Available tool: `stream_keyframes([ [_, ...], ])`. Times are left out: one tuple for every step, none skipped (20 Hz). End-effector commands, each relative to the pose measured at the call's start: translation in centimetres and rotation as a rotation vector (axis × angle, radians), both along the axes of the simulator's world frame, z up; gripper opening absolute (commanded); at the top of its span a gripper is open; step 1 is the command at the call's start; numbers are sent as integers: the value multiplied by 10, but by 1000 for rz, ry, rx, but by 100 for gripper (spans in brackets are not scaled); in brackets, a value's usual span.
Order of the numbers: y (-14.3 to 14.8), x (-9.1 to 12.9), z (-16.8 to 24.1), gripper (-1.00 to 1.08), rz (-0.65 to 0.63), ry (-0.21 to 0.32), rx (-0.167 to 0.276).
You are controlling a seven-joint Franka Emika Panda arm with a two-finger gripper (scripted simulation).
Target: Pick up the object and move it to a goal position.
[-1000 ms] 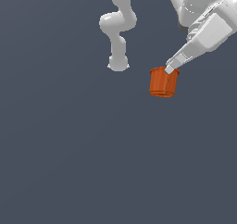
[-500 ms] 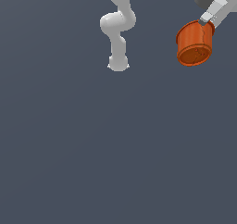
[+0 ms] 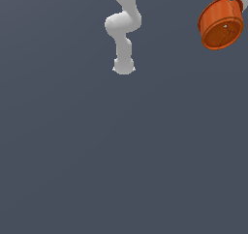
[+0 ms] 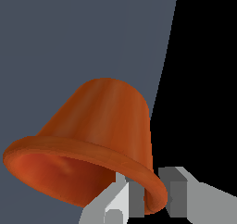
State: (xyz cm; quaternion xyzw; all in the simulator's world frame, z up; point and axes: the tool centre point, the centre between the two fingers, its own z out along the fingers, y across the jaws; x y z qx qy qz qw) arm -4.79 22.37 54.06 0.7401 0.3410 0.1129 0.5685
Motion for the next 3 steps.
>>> stream_keyframes([
  [2,-2,3,-100,-3,-11,-2],
  [2,-2,3,-100,-3,-11,-3],
  [2,-2,3,-100,-3,-10,-3],
])
